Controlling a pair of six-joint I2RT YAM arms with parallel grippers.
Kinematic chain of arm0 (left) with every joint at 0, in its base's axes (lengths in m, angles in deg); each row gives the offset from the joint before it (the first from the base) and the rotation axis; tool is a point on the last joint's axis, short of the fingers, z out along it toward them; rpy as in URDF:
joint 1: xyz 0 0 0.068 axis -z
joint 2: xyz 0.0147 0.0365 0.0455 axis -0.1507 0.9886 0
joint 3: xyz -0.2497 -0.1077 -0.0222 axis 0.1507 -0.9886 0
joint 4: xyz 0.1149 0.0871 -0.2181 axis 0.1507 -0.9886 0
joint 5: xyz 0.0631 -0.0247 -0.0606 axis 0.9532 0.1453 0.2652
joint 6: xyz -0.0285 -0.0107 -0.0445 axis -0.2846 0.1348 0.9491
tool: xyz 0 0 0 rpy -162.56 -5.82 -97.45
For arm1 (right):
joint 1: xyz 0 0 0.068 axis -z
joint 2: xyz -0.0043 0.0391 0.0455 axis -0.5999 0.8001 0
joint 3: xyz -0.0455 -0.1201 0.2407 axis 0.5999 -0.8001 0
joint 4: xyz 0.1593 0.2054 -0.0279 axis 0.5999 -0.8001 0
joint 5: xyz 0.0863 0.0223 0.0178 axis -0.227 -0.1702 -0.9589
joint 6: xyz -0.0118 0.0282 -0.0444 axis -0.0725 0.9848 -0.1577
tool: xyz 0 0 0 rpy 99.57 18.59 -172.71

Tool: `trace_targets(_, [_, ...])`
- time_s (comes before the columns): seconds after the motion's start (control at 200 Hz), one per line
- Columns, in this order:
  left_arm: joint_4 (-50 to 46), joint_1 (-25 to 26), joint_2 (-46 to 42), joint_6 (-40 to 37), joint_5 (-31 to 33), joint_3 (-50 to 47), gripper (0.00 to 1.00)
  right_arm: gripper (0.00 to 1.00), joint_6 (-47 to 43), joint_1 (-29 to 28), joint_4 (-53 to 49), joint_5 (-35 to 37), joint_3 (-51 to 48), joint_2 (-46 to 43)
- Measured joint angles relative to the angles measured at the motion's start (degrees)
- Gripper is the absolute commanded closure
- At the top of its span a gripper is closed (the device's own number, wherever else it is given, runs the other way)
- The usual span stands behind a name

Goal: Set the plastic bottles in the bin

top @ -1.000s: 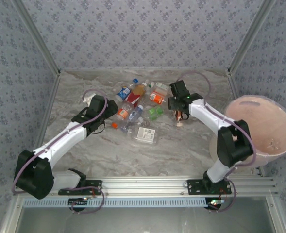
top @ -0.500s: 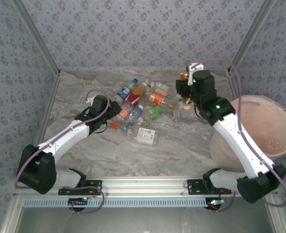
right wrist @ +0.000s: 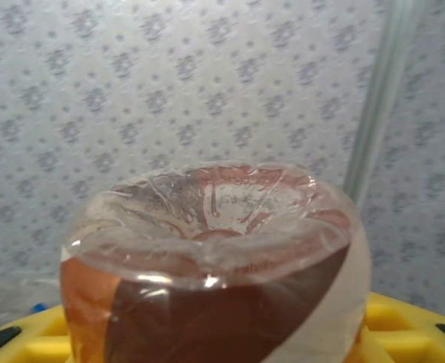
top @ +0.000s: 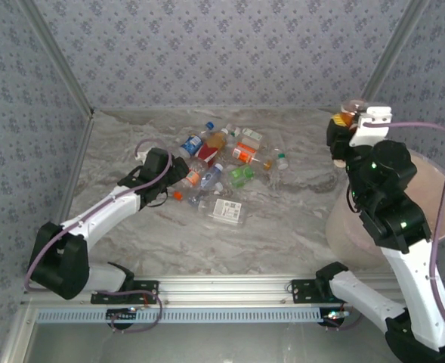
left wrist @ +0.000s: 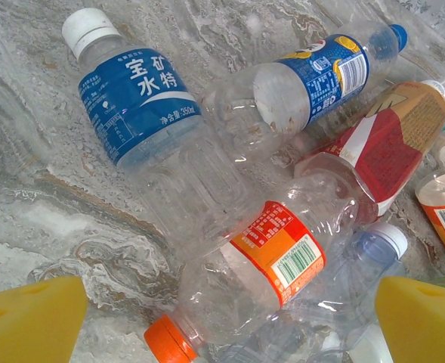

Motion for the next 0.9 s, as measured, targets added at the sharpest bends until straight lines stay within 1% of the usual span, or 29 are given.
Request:
trace_targets(0.055, [0.0,0.0,0.2,0.0,-0.2,0.0,0.02,0.58,-1.2,0.0,-0.1,3.7,0.0,-1.0])
trace_targets(0.175, [0.0,0.0,0.8,0.0,-0.3,0.3,0.02,0.58,-5.0,0.1,-0.5,14.1,-0.1,-3.2])
trace_targets(0.29, [0.0,0.0,1.6,0.0,-0.4,1.6,0.02,0.59,-10.5,0.3,0.4,24.3,-1.5,-5.8])
trace_targets(0.425, [0.0,0.0,3.1,-0.1,-1.4,3.5,0.02,0.59,-16.5,0.9,3.1,33.2,-4.8,-8.6])
trace_targets(0.53, [-0.1,0.0,4.5,-0.1,-2.6,5.0,0.02,0.59,-18.6,1.7,4.3,37.1,-7.8,-10.6])
trace_targets(0.719, [-0.4,0.0,5.2,-0.3,-3.6,6.6,0.02,0.58,-18.5,3.5,5.5,41.6,-15.7,-15.0])
trace_targets(0.819, [-0.8,0.0,5.2,-0.7,-4.1,7.4,0.02,0.55,-16.3,5.3,5.2,43.7,-20.0,-16.2])
trace_targets(0.899, [-1.4,0.0,5.2,-1.0,-4.7,8.0,0.02,0.54,-11.9,7.3,2.7,44.4,-22.3,-16.5])
